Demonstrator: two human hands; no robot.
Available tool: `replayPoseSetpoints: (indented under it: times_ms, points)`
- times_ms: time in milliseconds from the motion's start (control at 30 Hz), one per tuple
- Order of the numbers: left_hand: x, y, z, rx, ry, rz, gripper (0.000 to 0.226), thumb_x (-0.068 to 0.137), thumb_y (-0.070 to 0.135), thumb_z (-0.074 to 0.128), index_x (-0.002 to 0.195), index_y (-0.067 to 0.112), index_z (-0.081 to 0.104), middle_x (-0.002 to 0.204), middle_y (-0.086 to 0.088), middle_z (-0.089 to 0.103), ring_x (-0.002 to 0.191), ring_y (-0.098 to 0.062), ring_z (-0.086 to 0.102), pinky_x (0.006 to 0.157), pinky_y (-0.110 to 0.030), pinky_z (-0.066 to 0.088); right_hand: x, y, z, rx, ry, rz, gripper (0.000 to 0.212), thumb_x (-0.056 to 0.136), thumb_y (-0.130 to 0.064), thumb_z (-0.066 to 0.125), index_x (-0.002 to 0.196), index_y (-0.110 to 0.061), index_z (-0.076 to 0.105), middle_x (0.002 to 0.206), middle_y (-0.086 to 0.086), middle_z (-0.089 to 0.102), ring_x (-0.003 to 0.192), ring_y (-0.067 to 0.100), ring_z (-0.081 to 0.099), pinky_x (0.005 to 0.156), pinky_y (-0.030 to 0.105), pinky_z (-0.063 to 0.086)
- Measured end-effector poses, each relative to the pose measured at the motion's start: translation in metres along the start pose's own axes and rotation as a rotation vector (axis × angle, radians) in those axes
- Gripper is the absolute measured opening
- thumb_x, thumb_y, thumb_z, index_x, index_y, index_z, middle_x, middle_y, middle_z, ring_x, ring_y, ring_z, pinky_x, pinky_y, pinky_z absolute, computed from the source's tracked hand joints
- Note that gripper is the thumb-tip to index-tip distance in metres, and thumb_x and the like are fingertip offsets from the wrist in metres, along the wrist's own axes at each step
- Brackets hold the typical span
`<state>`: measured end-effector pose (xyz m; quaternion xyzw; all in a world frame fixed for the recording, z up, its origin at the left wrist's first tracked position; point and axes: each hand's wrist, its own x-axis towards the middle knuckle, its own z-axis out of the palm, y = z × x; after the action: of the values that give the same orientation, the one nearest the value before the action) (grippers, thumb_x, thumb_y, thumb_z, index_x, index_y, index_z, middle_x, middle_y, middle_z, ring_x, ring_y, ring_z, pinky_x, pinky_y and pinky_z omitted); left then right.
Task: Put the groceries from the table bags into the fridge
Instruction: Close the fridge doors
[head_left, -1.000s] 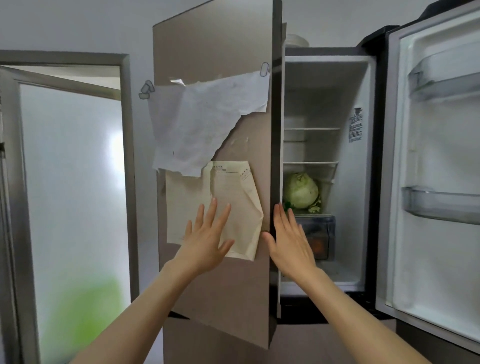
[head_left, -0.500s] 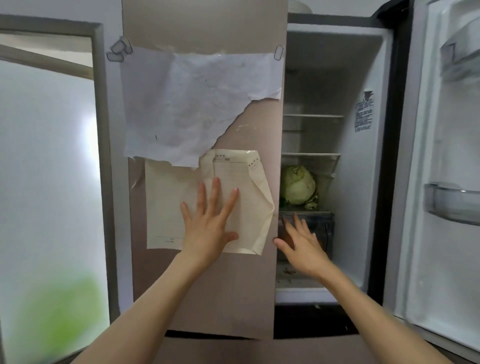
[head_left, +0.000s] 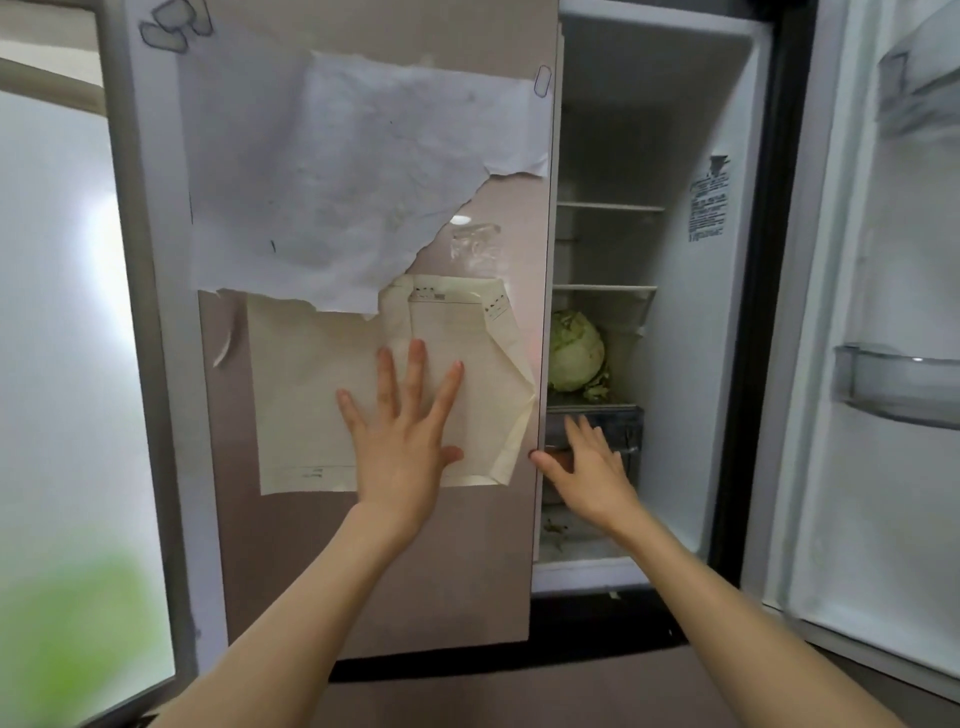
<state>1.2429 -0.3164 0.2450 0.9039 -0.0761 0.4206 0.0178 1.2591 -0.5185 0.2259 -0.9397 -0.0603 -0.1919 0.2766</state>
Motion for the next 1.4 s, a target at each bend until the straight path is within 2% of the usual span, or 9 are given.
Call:
replayPoseSetpoints:
  times_ms: [167, 300, 400, 533, 700, 867, 1000, 1200, 1400]
  points:
    - [-0.013, 0.017, -0.014, -0.149, 0.095, -0.027, 0.072, 0.083, 0.012, 0.062, 0.143, 0.02, 0.023, 0.156, -0.017, 0.004, 0.142, -0.042, 0.004, 0.105, -0.068, 0.018, -0.03, 0.008, -0.023, -0.145, 0.095, -0.08, 0.064, 0.097, -0.047, 0.032, 0.15, -0.02, 0.006, 0.159, 0.002, 0.001, 0.145, 0.019, -0.005, 0.117, 0.042, -0.001]
    - [-0.02, 0.06, -0.023, -0.292, 0.18, 0.073, 0.063, 0.084, 0.008, 0.059, 0.139, 0.016, 0.03, 0.154, -0.018, 0.014, 0.143, -0.037, 0.006, 0.111, -0.057, 0.011, -0.065, 0.033, -0.078, -0.332, 0.221, -0.121, 0.059, 0.099, -0.045, 0.027, 0.149, -0.021, 0.008, 0.158, 0.001, 0.003, 0.146, 0.017, -0.004, 0.117, 0.04, -0.004]
    - [-0.014, 0.115, -0.039, -0.408, 0.092, 0.247, 0.058, 0.091, 0.014, 0.051, 0.144, 0.017, 0.027, 0.156, -0.012, 0.011, 0.144, -0.029, 0.0, 0.115, -0.053, 0.015, -0.092, 0.054, -0.128, -0.457, 0.416, -0.141, 0.053, 0.098, -0.038, 0.033, 0.145, -0.015, 0.029, 0.153, 0.009, 0.027, 0.144, 0.024, 0.017, 0.116, 0.044, 0.004]
    - [-0.002, 0.195, -0.058, -0.523, -0.015, 0.437, 0.06, 0.097, 0.022, 0.038, 0.148, 0.023, 0.008, 0.158, -0.003, -0.005, 0.144, -0.019, -0.013, 0.119, -0.041, 0.003, -0.122, 0.09, -0.197, -0.626, 0.635, -0.093, 0.046, 0.086, -0.026, 0.042, 0.126, -0.006, 0.053, 0.13, 0.019, 0.055, 0.125, 0.035, 0.049, 0.104, 0.058, 0.03]
    - [0.014, 0.287, -0.078, -0.568, -0.05, 0.561, 0.066, 0.097, 0.023, 0.037, 0.148, 0.019, -0.004, 0.157, -0.003, -0.014, 0.143, -0.021, -0.017, 0.118, -0.043, -0.004, -0.143, 0.13, -0.257, -0.682, 0.58, 0.062, 0.058, 0.086, -0.037, 0.032, 0.13, -0.004, 0.05, 0.129, 0.018, 0.055, 0.121, 0.035, 0.052, 0.102, 0.056, 0.035]
    - [0.019, 0.332, -0.086, -0.568, -0.111, 0.568, 0.074, 0.091, 0.016, 0.043, 0.148, 0.014, -0.005, 0.157, -0.003, -0.003, 0.144, -0.022, -0.009, 0.117, -0.045, -0.005, -0.148, 0.139, -0.265, -0.519, 0.532, 0.022, 0.051, 0.095, -0.022, 0.048, 0.141, -0.007, 0.034, 0.146, 0.008, 0.038, 0.142, 0.027, 0.021, 0.117, 0.039, 0.016]
    - [0.011, 0.334, -0.088, -0.552, -0.075, 0.535, 0.079, 0.084, 0.014, 0.049, 0.147, 0.012, 0.002, 0.153, -0.005, 0.01, 0.143, -0.024, 0.0, 0.118, -0.047, 0.001, -0.151, 0.135, -0.264, -0.51, 0.545, -0.001, 0.047, 0.094, -0.019, 0.048, 0.139, -0.01, 0.037, 0.143, 0.003, 0.041, 0.141, 0.025, 0.022, 0.116, 0.033, 0.006]
    - [0.009, 0.323, -0.089, -0.609, -0.077, 0.493, 0.077, 0.082, 0.016, 0.052, 0.146, 0.015, 0.01, 0.153, -0.002, 0.013, 0.143, -0.021, 0.005, 0.116, -0.051, 0.005, -0.159, 0.117, -0.258, -0.56, 0.562, -0.024, 0.042, 0.093, -0.02, 0.049, 0.134, -0.01, 0.045, 0.138, 0.005, 0.047, 0.135, 0.027, 0.032, 0.113, 0.037, 0.014]
    - [0.008, 0.283, -0.088, -0.607, -0.064, 0.433, 0.075, 0.082, 0.012, 0.05, 0.145, 0.018, 0.01, 0.154, 0.003, 0.011, 0.144, -0.015, 0.003, 0.114, -0.051, 0.003, -0.166, 0.095, -0.242, -0.638, 0.488, -0.143, 0.059, 0.089, -0.041, 0.025, 0.14, -0.017, 0.04, 0.147, 0.003, 0.04, 0.138, 0.023, 0.033, 0.116, 0.041, 0.01]
